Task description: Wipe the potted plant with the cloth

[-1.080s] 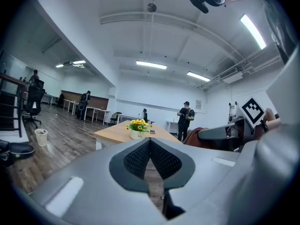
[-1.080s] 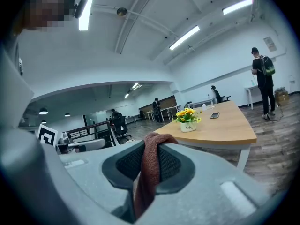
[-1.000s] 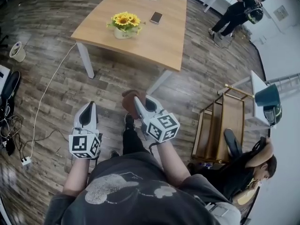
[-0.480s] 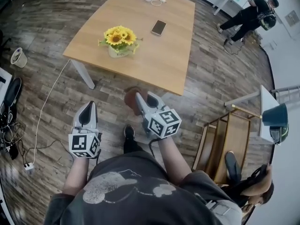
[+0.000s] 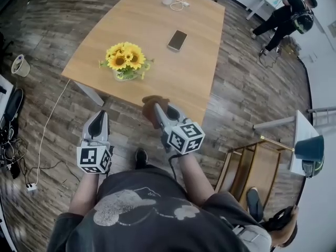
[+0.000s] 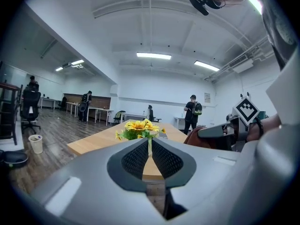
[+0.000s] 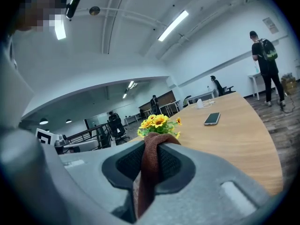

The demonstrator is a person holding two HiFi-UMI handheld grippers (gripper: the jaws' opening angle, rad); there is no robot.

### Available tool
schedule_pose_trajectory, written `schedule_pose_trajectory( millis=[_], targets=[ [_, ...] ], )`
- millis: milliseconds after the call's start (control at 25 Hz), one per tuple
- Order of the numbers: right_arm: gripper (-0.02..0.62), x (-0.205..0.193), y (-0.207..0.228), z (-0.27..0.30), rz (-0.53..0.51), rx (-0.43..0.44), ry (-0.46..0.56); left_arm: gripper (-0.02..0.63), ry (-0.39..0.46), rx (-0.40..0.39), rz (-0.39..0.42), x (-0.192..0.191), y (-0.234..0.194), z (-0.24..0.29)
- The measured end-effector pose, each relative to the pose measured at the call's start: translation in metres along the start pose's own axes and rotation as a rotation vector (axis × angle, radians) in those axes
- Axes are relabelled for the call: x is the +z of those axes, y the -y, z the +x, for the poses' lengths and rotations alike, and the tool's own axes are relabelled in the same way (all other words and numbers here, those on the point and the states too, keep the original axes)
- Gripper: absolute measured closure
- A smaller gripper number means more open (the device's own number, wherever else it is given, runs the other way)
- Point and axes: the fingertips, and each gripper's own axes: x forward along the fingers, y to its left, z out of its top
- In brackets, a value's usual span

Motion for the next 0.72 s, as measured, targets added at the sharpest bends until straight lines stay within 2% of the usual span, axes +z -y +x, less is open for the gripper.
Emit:
schedule_pose_trajectory(
  millis=[360, 720],
  targets=[
    [0.552, 0.002, 0.024, 0.026, 0.021, 0.039, -0.031, 0.527, -0.019, 0.025, 0.033, 0.000, -0.002, 0.034],
    [0.552, 0.006, 0.043, 0.038, 0.043, 0.013, -0.045, 0.435, -0.041, -0.034, 0.055, -0.004, -0.006, 0.069]
  ],
)
